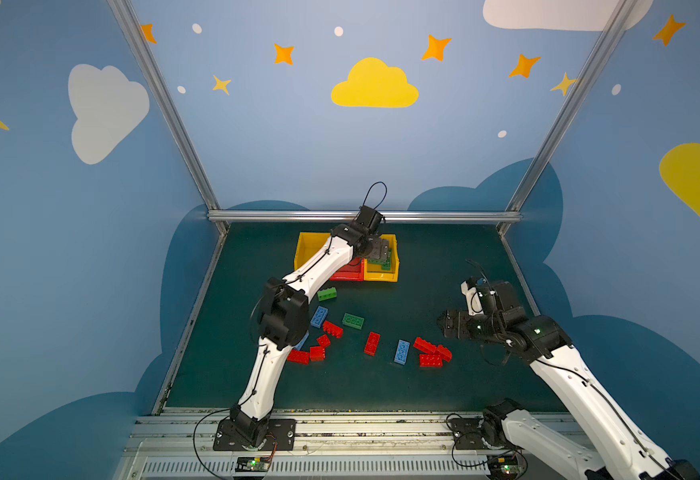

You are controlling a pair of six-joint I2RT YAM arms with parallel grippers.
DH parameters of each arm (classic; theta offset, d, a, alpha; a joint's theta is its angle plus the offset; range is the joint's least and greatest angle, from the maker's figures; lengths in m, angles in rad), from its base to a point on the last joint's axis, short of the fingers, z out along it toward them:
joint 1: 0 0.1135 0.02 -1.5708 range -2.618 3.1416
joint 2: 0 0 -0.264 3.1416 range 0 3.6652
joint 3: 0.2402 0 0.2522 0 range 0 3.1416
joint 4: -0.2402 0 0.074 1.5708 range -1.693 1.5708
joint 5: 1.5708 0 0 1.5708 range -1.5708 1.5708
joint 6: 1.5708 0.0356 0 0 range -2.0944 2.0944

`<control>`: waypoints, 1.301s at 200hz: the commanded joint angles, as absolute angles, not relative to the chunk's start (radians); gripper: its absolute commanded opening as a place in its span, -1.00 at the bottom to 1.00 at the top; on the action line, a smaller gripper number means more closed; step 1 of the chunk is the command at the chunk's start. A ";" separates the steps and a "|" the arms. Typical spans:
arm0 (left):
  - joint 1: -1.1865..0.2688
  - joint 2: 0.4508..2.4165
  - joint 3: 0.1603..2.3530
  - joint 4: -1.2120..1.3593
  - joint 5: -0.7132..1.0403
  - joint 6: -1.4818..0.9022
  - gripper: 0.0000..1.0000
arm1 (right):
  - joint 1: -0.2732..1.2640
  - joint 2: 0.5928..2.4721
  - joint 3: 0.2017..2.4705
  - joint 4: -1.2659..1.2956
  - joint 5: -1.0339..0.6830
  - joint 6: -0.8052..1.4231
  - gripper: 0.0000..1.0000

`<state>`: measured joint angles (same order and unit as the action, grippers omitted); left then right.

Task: Sort the legos into containers by color
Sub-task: 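Lower the green brick into the yellow bin and open the left gripper, then move the left gripper to a green brick near the bins and grasp it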

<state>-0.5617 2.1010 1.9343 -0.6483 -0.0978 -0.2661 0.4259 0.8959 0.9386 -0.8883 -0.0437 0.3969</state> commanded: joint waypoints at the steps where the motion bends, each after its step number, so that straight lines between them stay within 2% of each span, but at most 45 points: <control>1: -0.564 1.902 1.631 -0.524 -0.173 -0.368 1.00 | 0.430 0.863 0.931 -0.883 -0.109 0.409 0.90; 34: -0.565 1.662 1.263 -0.422 -0.242 -0.461 1.00 | 0.493 0.868 0.905 -0.851 -0.130 0.445 0.90; 66: -0.555 1.596 1.115 -0.405 -0.285 -0.511 1.00 | 0.609 0.927 0.911 -0.813 -0.077 0.492 0.91; 119: -0.503 1.679 1.175 -0.449 -0.297 -0.547 1.00 | 0.685 1.015 0.960 -0.789 -0.021 0.517 0.90; 156: -0.459 1.767 1.239 -0.467 -0.251 -0.585 1.00 | 0.686 1.047 0.974 -0.789 0.003 0.506 0.91; 260: -0.456 1.927 1.359 -0.508 -0.242 -0.610 1.00 | 0.662 1.121 0.991 -0.757 0.039 0.462 0.92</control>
